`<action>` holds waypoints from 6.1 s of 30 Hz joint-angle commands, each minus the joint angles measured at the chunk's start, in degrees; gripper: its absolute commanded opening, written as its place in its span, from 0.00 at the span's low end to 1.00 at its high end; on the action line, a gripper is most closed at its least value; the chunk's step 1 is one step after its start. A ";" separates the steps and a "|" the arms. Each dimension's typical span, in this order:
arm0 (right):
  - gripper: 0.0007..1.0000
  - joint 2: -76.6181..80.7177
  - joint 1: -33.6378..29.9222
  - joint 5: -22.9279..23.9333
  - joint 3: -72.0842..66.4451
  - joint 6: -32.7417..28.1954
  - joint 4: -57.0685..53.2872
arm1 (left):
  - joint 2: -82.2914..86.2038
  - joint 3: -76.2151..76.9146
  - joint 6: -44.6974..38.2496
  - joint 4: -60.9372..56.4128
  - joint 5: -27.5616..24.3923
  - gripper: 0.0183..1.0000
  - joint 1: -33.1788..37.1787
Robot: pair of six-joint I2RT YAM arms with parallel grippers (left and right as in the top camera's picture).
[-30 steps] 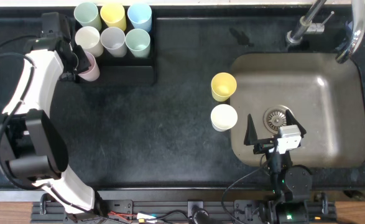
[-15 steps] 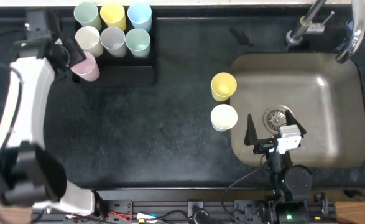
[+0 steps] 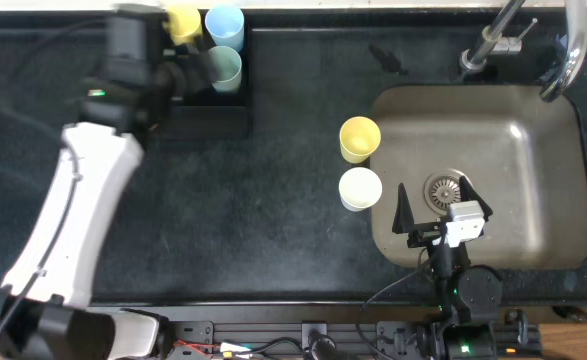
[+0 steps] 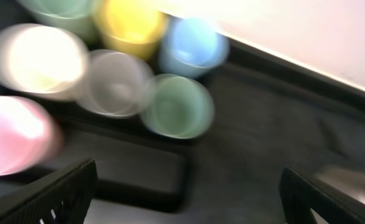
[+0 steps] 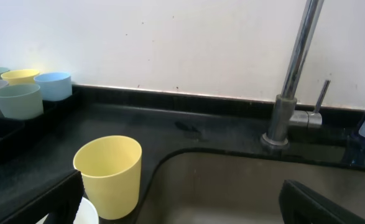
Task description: Store Cups
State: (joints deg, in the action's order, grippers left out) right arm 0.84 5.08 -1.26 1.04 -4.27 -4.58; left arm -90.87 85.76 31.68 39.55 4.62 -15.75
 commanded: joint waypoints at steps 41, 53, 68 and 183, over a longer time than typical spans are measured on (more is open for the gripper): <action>1.00 -0.63 0.20 -0.20 -0.79 -0.04 0.28 | -34.01 26.88 12.31 22.56 -9.57 0.81 -25.49; 1.00 -0.63 0.20 -0.17 -0.76 -0.04 0.28 | -37.44 28.44 10.58 20.11 -8.31 0.47 -25.75; 1.00 -0.63 0.20 -0.20 -0.76 -0.04 0.26 | -37.40 28.55 11.32 19.30 -8.44 0.02 -25.77; 1.00 -0.63 0.20 -0.20 -0.79 -0.04 0.28 | -24.35 8.26 68.91 26.64 2.86 0.12 9.33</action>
State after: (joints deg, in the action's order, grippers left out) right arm 0.84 5.08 -1.26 1.04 -4.32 -4.60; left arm -114.41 94.19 99.57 65.41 7.86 -6.85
